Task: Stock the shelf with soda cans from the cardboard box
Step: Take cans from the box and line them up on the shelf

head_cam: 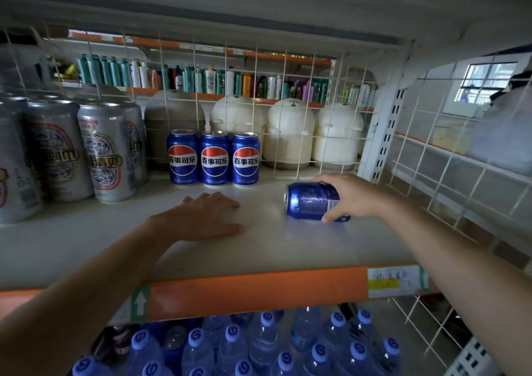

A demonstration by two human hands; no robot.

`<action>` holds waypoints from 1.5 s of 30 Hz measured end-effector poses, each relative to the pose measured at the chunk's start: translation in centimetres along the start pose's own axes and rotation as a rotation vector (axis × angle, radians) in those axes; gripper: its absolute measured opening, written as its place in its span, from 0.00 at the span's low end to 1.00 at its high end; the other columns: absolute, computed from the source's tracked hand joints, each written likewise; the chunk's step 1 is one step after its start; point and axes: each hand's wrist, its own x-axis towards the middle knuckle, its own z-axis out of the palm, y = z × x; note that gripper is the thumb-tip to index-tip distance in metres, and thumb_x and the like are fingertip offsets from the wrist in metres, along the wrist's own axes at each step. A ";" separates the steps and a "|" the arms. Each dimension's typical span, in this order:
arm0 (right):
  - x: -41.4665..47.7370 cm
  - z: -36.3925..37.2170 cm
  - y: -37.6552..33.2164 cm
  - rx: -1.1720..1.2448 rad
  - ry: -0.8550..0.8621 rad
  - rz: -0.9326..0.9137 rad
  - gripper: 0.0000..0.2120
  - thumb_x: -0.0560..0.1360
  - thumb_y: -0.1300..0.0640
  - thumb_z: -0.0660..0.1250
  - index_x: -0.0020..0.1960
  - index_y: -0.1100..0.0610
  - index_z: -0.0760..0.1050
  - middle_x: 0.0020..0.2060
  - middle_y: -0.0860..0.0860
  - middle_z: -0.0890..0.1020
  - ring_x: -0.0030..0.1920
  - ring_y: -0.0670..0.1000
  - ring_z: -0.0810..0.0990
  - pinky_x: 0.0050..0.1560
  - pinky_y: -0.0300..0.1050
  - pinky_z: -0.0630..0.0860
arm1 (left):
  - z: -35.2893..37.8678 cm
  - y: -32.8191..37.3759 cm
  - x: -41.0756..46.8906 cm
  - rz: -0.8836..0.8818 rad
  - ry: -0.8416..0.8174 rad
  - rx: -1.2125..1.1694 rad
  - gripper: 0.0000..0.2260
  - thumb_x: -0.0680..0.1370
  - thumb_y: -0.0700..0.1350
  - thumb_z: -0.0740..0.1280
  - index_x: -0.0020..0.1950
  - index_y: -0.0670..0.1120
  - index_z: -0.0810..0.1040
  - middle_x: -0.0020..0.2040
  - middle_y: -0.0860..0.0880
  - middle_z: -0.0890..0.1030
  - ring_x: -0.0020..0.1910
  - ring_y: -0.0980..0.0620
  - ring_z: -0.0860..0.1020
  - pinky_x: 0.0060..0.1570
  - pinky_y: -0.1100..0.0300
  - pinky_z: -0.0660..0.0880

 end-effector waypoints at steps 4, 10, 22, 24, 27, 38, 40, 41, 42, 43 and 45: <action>-0.1 0.6 0.4 -0.064 0.106 -0.026 0.40 0.62 0.53 0.78 0.70 0.50 0.66 0.62 0.48 0.75 0.59 0.50 0.74 0.58 0.45 0.72 | -0.2 0.1 -0.1 -0.017 -0.012 -0.024 0.35 0.69 0.72 0.56 0.73 0.59 0.58 0.75 0.55 0.58 0.72 0.51 0.59 0.69 0.51 0.56; 0.0 1.3 0.8 0.179 0.254 -0.061 0.34 0.61 0.53 0.79 0.64 0.47 0.71 0.53 0.46 0.80 0.51 0.49 0.78 0.55 0.52 0.76 | -0.2 -0.7 -0.7 0.055 0.114 -0.263 0.46 0.56 0.81 0.53 0.70 0.61 0.64 0.70 0.56 0.66 0.67 0.53 0.65 0.64 0.57 0.65; 3.6 3.9 -5.2 0.957 0.387 -0.287 0.28 0.62 0.65 0.79 0.58 0.55 0.72 0.49 0.47 0.81 0.50 0.46 0.81 0.52 0.41 0.78 | -2.2 0.8 -0.6 0.171 0.585 -0.883 0.27 0.68 0.62 0.68 0.65 0.60 0.68 0.64 0.56 0.74 0.64 0.59 0.71 0.64 0.53 0.69; 3.9 4.2 -5.6 1.021 0.365 -0.312 0.29 0.60 0.63 0.80 0.57 0.55 0.72 0.49 0.47 0.81 0.49 0.46 0.81 0.51 0.41 0.79 | -2.8 1.3 -0.6 0.220 0.599 -0.980 0.23 0.70 0.56 0.68 0.64 0.60 0.68 0.61 0.57 0.75 0.62 0.60 0.73 0.59 0.60 0.72; 3.9 4.5 -5.6 1.133 0.332 -0.313 0.24 0.59 0.56 0.75 0.53 0.52 0.72 0.49 0.52 0.82 0.47 0.49 0.82 0.47 0.42 0.79 | -3.3 2.4 -0.5 0.295 0.577 -1.137 0.25 0.72 0.51 0.68 0.68 0.54 0.66 0.57 0.57 0.75 0.53 0.66 0.77 0.49 0.70 0.74; 3.4 4.9 -5.5 1.327 0.098 -0.322 0.22 0.62 0.50 0.73 0.55 0.48 0.76 0.48 0.47 0.83 0.48 0.51 0.81 0.48 0.54 0.74 | -2.7 2.7 1.0 0.421 0.488 -1.479 0.28 0.59 0.58 0.77 0.54 0.46 0.78 0.45 0.51 0.84 0.44 0.54 0.82 0.45 0.62 0.78; 3.2 4.9 -5.4 1.356 0.063 -0.318 0.19 0.65 0.54 0.69 0.56 0.50 0.74 0.46 0.44 0.83 0.45 0.47 0.82 0.43 0.49 0.77 | -2.8 2.8 0.9 0.401 0.517 -1.481 0.29 0.57 0.58 0.78 0.53 0.46 0.78 0.43 0.51 0.84 0.43 0.55 0.82 0.43 0.63 0.78; 3.1 4.9 -5.5 1.362 0.040 -0.316 0.18 0.66 0.54 0.68 0.55 0.51 0.74 0.45 0.45 0.83 0.44 0.47 0.82 0.41 0.47 0.78 | -2.8 2.8 0.8 0.368 0.550 -1.464 0.29 0.57 0.57 0.79 0.52 0.46 0.77 0.43 0.52 0.84 0.43 0.54 0.82 0.42 0.63 0.78; 3.0 4.9 -5.5 1.349 0.021 -0.318 0.17 0.66 0.54 0.67 0.55 0.52 0.74 0.45 0.45 0.83 0.44 0.47 0.82 0.40 0.46 0.78 | -2.8 2.9 0.8 0.332 0.581 -1.441 0.27 0.59 0.55 0.79 0.52 0.46 0.77 0.43 0.52 0.84 0.43 0.54 0.82 0.42 0.63 0.78; 2.9 5.0 -5.6 1.316 0.011 -0.322 0.17 0.67 0.53 0.66 0.55 0.52 0.74 0.45 0.46 0.83 0.43 0.48 0.81 0.40 0.44 0.78 | -2.8 2.9 0.8 0.304 0.605 -1.423 0.23 0.61 0.52 0.78 0.51 0.46 0.77 0.42 0.52 0.84 0.43 0.55 0.82 0.42 0.63 0.78; 2.8 4.9 -5.8 1.250 0.024 -0.339 0.16 0.68 0.52 0.66 0.55 0.52 0.75 0.45 0.46 0.82 0.44 0.47 0.81 0.40 0.40 0.78 | -2.9 3.2 0.6 0.260 0.636 -1.415 0.18 0.65 0.49 0.75 0.51 0.45 0.76 0.42 0.52 0.83 0.42 0.56 0.82 0.42 0.62 0.77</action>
